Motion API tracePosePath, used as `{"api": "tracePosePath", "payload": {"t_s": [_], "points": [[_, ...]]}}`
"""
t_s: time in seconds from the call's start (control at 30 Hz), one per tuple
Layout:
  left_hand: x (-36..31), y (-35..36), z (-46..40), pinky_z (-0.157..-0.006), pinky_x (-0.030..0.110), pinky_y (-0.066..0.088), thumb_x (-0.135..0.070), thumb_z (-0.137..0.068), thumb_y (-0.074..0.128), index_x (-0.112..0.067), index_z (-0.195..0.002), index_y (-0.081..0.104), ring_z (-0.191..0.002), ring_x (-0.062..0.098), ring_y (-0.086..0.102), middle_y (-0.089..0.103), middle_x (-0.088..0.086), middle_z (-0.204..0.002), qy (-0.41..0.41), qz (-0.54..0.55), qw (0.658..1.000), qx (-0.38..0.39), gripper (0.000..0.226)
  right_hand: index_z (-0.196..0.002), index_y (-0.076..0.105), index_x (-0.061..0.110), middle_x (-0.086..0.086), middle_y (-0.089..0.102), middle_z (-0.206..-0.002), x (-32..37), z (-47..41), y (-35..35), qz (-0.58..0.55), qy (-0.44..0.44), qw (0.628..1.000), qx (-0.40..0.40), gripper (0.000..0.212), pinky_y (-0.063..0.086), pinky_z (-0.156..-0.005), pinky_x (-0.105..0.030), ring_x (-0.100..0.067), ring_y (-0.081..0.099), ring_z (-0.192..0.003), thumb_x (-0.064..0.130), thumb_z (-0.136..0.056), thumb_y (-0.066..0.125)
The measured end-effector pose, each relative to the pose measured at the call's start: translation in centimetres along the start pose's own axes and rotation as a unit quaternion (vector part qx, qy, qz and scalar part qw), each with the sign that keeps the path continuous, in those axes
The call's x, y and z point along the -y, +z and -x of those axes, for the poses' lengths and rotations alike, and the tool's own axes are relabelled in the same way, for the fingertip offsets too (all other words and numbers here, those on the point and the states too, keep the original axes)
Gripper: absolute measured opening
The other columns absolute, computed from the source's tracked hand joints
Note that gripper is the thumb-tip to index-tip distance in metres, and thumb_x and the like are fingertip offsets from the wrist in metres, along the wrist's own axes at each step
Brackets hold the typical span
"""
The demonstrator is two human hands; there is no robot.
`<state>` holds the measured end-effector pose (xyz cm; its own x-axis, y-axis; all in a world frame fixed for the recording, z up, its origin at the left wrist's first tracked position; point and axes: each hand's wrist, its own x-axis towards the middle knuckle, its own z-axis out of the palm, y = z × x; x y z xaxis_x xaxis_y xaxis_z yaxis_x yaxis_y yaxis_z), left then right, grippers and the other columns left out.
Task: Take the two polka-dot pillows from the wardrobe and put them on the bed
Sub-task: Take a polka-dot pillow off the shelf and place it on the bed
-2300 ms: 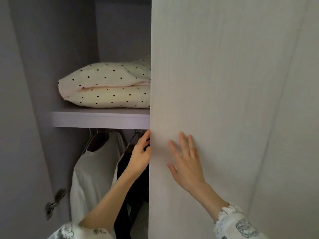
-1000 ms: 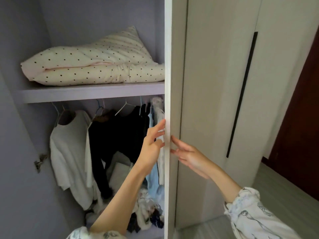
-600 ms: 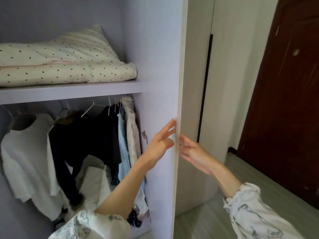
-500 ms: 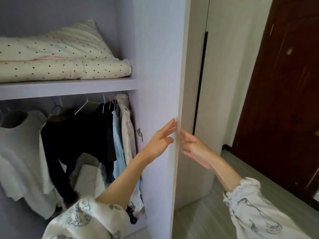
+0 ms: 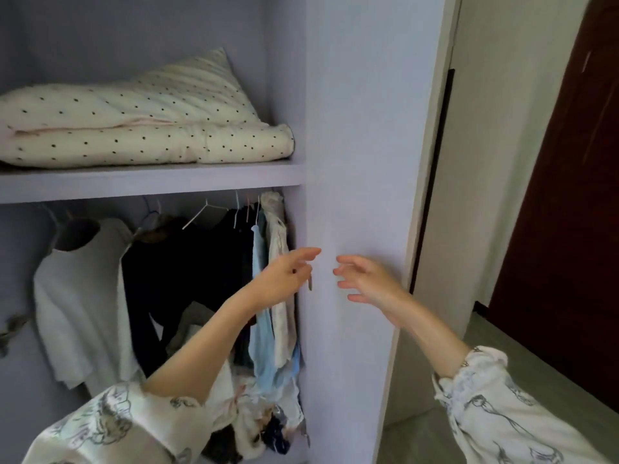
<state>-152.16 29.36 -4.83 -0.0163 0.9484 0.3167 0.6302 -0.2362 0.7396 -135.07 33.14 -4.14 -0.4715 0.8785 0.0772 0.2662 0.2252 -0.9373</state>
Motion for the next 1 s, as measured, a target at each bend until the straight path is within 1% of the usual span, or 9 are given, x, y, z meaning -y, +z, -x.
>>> {"api": "tracePosePath", "payload": {"t_s": [0.13, 0.27, 0.4, 0.57, 0.67, 0.73, 0.8, 0.9, 1.0], "points": [[4.2, -7.3, -0.1, -0.102, 0.025, 0.036, -0.009, -0.095, 0.041, -0.012, -0.133, 0.045, -0.121, 0.017, 0.048, 0.050, 0.004, -0.135, -0.017, -0.071, 0.996, -0.050, 0.039, -0.126, 0.050, 0.019, -0.007, 0.062, -0.113, 3.2, -5.5, 5.5, 0.026, -0.056, 0.998, 0.029, 0.034, 0.047, -0.094, -0.048, -0.025, 0.060, -0.104, 0.023, -0.093, 0.046], [8.8, -15.6, -1.1, -0.100, 0.022, 0.033, -0.014, -0.095, 0.043, -0.018, -0.134, 0.044, -0.124, 0.016, 0.046, 0.048, 0.000, -0.137, -0.034, -0.133, 0.986, -0.090, 0.040, -0.129, 0.049, 0.018, -0.006, 0.058, -0.124, 7.4, -12.5, 11.2, 0.060, -0.131, 0.988, 0.049, 0.036, 0.044, -0.098, -0.038, -0.018, 0.057, -0.110, 0.026, -0.094, 0.047], [13.0, -23.8, -3.6, -0.099, 0.021, 0.033, -0.013, -0.094, 0.044, -0.023, -0.130, 0.049, -0.121, 0.009, 0.044, 0.049, -0.004, -0.132, -0.011, -0.157, 0.976, -0.150, 0.038, -0.130, 0.047, 0.019, -0.002, 0.057, -0.121, 11.6, -20.0, 16.5, 0.097, -0.210, 0.972, 0.047, 0.037, 0.043, -0.079, -0.023, -0.009, 0.057, -0.089, 0.027, -0.094, 0.046], [16.2, -33.5, -8.2, -0.097, 0.017, 0.028, -0.014, -0.093, 0.044, -0.021, -0.130, 0.049, -0.122, 0.009, 0.042, 0.048, -0.002, -0.133, 0.044, -0.268, 0.951, -0.149, 0.038, -0.132, 0.045, 0.019, 0.000, 0.056, -0.124, 17.6, -29.0, 21.2, 0.136, -0.286, 0.948, 0.020, 0.038, 0.032, -0.082, -0.016, -0.009, 0.049, -0.108, 0.027, -0.095, 0.044], [17.2, -38.7, -11.5, -0.103, 0.024, 0.029, -0.011, -0.092, 0.045, -0.016, -0.131, 0.048, -0.125, 0.019, 0.041, 0.047, 0.007, -0.134, 0.075, -0.323, 0.926, -0.182, 0.039, -0.133, 0.044, 0.019, -0.002, 0.055, -0.128, 20.2, -33.5, 22.7, 0.163, -0.333, 0.928, -0.024, 0.040, 0.034, -0.092, -0.023, -0.015, 0.048, -0.118, 0.027, -0.094, 0.046], [18.0, -41.2, -13.5, -0.105, 0.025, 0.025, -0.012, -0.092, 0.046, -0.015, -0.132, 0.046, -0.128, 0.021, 0.038, 0.047, 0.008, -0.135, 0.103, -0.357, 0.906, -0.202, 0.040, -0.134, 0.043, 0.020, -0.002, 0.052, -0.131, 21.5, -36.3, 23.3, 0.192, -0.360, 0.911, -0.055, 0.042, 0.032, -0.096, -0.025, -0.016, 0.046, -0.121, 0.030, -0.094, 0.047], [19.1, -43.2, -15.6, -0.109, 0.034, 0.023, -0.017, -0.091, 0.048, -0.017, -0.134, 0.043, -0.131, 0.023, 0.033, 0.045, 0.007, -0.138, 0.115, -0.415, 0.877, -0.212, 0.043, -0.136, 0.040, 0.021, -0.003, 0.049, -0.135, 22.7, -38.8, 23.8, 0.234, -0.376, 0.893, -0.073, 0.045, 0.030, -0.099, -0.027, -0.018, 0.042, -0.124, 0.031, -0.094, 0.047], [20.4, -46.1, -18.8, -0.113, 0.053, 0.007, -0.032, -0.093, 0.043, -0.026, -0.141, 0.032, -0.141, 0.022, 0.013, 0.029, 0.000, -0.150, 0.056, -0.481, 0.851, -0.203, 0.049, -0.140, 0.035, 0.020, -0.006, 0.041, -0.142, 24.8, -42.5, 24.9, 0.311, -0.388, 0.865, -0.062, 0.049, 0.027, -0.105, -0.032, -0.022, 0.034, -0.131, 0.033, -0.094, 0.045], [21.7, -48.7, -21.5, -0.109, 0.058, -0.007, -0.047, -0.093, 0.034, -0.032, -0.144, 0.017, -0.143, 0.019, 0.000, 0.010, -0.002, -0.157, -0.028, -0.536, 0.822, -0.192, 0.056, -0.143, 0.028, 0.022, -0.004, 0.028, -0.151, 26.6, -46.1, 26.1, 0.390, -0.396, 0.831, -0.041, 0.054, 0.019, -0.112, -0.037, -0.021, 0.022, -0.138, 0.038, -0.094, 0.042]]}}
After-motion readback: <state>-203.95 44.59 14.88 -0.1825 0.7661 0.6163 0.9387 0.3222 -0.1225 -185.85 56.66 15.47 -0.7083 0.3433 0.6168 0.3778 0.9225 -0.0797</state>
